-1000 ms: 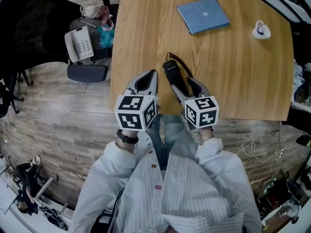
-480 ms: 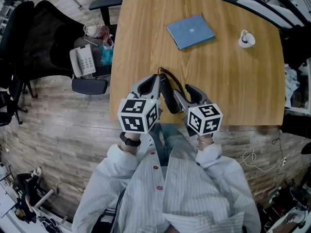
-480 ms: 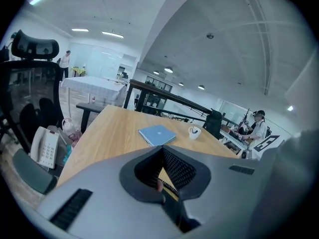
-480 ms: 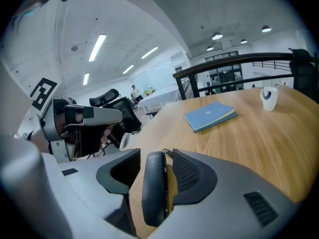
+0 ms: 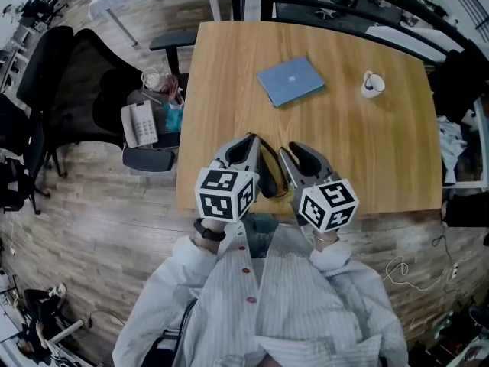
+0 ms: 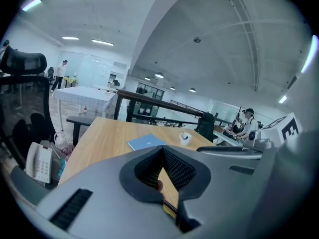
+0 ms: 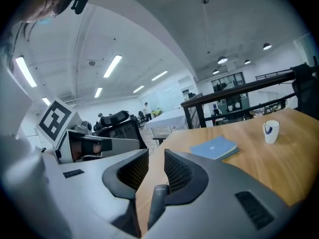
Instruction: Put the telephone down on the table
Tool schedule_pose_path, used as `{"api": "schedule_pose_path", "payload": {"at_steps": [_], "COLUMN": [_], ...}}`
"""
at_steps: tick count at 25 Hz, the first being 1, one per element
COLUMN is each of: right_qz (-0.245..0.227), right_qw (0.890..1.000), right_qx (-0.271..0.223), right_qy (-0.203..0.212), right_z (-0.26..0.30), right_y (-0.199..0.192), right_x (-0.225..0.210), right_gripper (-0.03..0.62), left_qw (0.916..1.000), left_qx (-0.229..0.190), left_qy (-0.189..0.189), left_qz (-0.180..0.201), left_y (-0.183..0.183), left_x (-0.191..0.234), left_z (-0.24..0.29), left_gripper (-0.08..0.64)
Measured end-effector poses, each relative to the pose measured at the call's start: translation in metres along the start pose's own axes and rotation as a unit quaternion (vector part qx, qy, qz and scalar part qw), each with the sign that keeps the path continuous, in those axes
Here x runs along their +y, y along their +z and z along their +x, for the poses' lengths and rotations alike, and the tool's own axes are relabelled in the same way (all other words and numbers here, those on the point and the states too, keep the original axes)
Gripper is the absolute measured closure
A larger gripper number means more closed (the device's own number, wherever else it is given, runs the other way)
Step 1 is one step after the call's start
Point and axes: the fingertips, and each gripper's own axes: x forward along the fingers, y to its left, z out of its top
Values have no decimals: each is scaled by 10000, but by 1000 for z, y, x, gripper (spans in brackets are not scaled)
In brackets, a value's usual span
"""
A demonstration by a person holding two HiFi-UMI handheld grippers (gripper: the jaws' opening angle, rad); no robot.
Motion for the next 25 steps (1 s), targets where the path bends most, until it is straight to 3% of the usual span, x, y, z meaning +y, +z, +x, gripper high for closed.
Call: {"api": "schedule_pose_path", "payload": {"at_steps": [8,15,25], "right_qz": [-238,-309,-240], "right_qw": [9989,9985,9986], "right_qx": [-388,-419,-466], "right_qy": [150,168,118], "right_z": [-18,-28,-33], "right_y": [33,45,48], "right_x": [21,26,22], "right_gripper": [539,551,552], "left_qw": [9990,9961,9944], "left_qx": [-226,-388,-373], "left_qy": [-376,-771,-956], "left_qz": [127,165,253], "left_y": [20,40,42], "left_x": [-27,-52,-64], "left_z": [-9,-10,-7], "left_gripper": [552,551,551]}}
